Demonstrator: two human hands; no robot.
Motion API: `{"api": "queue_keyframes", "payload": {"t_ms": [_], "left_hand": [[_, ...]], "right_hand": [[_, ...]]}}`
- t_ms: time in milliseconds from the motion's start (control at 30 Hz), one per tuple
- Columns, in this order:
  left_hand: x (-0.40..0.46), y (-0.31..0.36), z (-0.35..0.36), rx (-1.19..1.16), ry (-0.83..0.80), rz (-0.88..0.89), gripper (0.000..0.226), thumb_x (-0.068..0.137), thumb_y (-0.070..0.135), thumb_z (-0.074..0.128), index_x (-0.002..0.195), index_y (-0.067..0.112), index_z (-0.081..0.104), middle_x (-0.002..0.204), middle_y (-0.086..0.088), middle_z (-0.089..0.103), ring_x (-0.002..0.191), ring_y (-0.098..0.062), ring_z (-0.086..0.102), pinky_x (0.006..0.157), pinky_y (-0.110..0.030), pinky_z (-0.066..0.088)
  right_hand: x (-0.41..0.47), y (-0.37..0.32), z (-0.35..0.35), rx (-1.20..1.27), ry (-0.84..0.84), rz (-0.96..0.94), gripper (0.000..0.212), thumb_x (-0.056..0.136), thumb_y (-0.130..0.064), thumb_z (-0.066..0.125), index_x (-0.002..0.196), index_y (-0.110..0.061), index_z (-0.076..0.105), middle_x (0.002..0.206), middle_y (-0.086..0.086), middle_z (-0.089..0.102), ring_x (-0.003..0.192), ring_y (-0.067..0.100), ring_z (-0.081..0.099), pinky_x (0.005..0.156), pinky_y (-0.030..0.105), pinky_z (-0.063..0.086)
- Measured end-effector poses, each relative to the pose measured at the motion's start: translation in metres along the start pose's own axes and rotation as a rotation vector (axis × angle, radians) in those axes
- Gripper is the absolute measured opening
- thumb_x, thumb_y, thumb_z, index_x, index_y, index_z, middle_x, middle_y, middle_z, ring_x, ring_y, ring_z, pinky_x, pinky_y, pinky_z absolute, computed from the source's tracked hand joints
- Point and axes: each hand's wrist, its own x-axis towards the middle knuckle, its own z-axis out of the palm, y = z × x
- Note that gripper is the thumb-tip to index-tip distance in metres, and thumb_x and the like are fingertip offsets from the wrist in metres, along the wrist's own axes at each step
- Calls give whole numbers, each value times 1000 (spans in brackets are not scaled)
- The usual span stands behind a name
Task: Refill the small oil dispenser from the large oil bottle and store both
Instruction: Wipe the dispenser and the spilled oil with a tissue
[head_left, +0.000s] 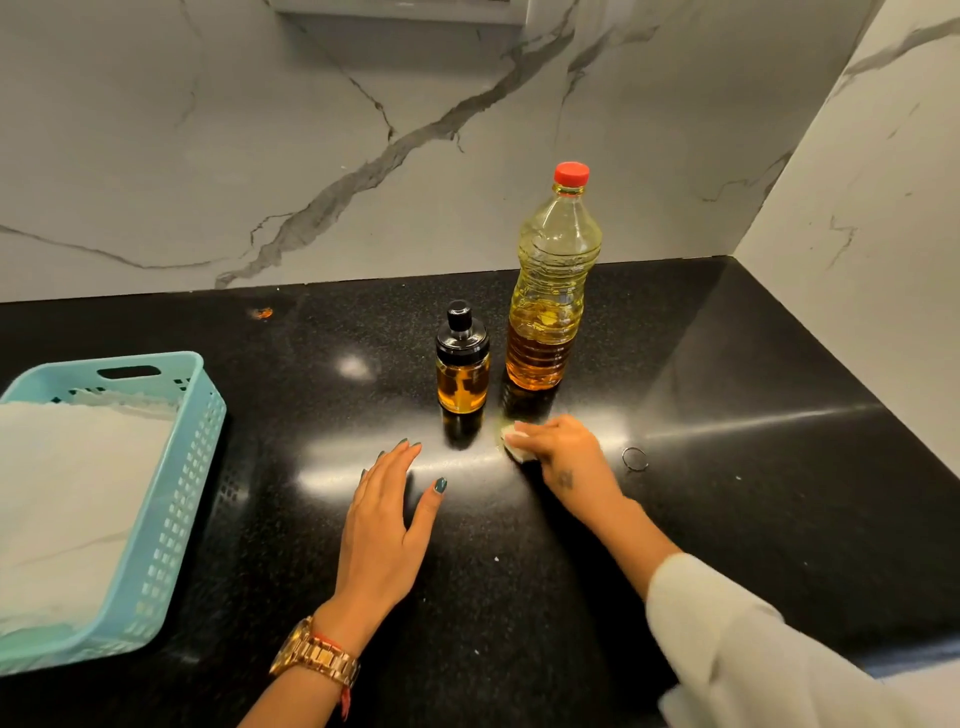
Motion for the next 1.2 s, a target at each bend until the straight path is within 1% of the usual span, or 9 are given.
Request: {"api": "queue_keyframes", "payload": {"t_ms": [133, 200, 333, 533, 700, 800, 1000, 1100, 1200], "left_hand": [[3, 3, 3, 29, -3, 10, 54, 88, 47, 42, 138, 26, 38, 145, 5, 38, 136, -10, 28, 114, -39, 26], [4, 2, 3, 46, -2, 26, 52, 89, 44, 44, 138, 26, 37, 146, 5, 37, 136, -8, 26, 114, -37, 24], [4, -3, 3, 77, -18, 34, 57, 87, 49, 40, 139, 25, 37, 147, 5, 35, 137, -8, 22, 114, -31, 16], [9, -7, 6, 161, -26, 54, 53, 91, 46, 46, 138, 23, 38, 148, 3, 34, 140, -14, 23, 113, -28, 12], [10, -9, 4, 148, -24, 48, 52, 91, 41, 46, 138, 23, 38, 149, 3, 33, 140, -14, 21, 113, -27, 11], [8, -7, 5, 132, -31, 46, 53, 90, 44, 44, 138, 23, 38, 149, 3, 33, 141, -15, 21, 113, -29, 12], [11, -3, 13, 145, -37, 71, 51, 91, 39, 49, 138, 22, 39, 149, 2, 33, 141, -14, 21, 114, -28, 12], [9, -3, 15, 129, -38, 78, 54, 90, 47, 45, 137, 22, 40, 148, 2, 35, 140, -14, 23, 114, -29, 12], [6, -2, 17, 128, -44, 89, 60, 86, 54, 37, 137, 22, 41, 147, 2, 36, 140, -15, 24, 114, -28, 13]], "right_hand": [[3, -34, 37, -69, -104, -225, 32, 79, -1, 64, 108, -14, 70, 118, 12, 65, 90, 28, 53, 80, 26, 41], [-15, -23, 36, -89, -159, -324, 32, 76, 1, 66, 104, -15, 71, 115, 3, 67, 91, 15, 52, 79, 17, 40], [-20, 7, 9, -43, 46, 14, 15, 79, 11, 60, 90, 2, 64, 85, 1, 72, 79, 3, 61, 70, 4, 42], [-12, -27, 22, -95, -181, -254, 30, 88, -14, 54, 114, -20, 66, 129, 3, 59, 102, 25, 49, 88, 34, 44], [-42, 8, -6, 64, -74, -61, 23, 78, -9, 69, 98, -19, 74, 106, 9, 69, 91, 7, 53, 83, 2, 34], [-13, 18, 1, -5, 49, 83, 25, 85, -16, 63, 109, -19, 69, 115, 11, 64, 99, 9, 50, 83, -2, 24], [-34, -17, 20, -50, -164, -224, 31, 81, -4, 63, 107, -18, 70, 120, 6, 65, 99, 25, 56, 87, 17, 37], [-55, 6, -15, 60, -87, -38, 31, 83, -1, 58, 103, -20, 72, 105, 13, 67, 93, 23, 60, 81, 9, 38], [-21, 33, -25, -80, 19, 98, 38, 84, 3, 50, 112, -16, 67, 111, 19, 62, 101, 29, 54, 83, 23, 38]]}}
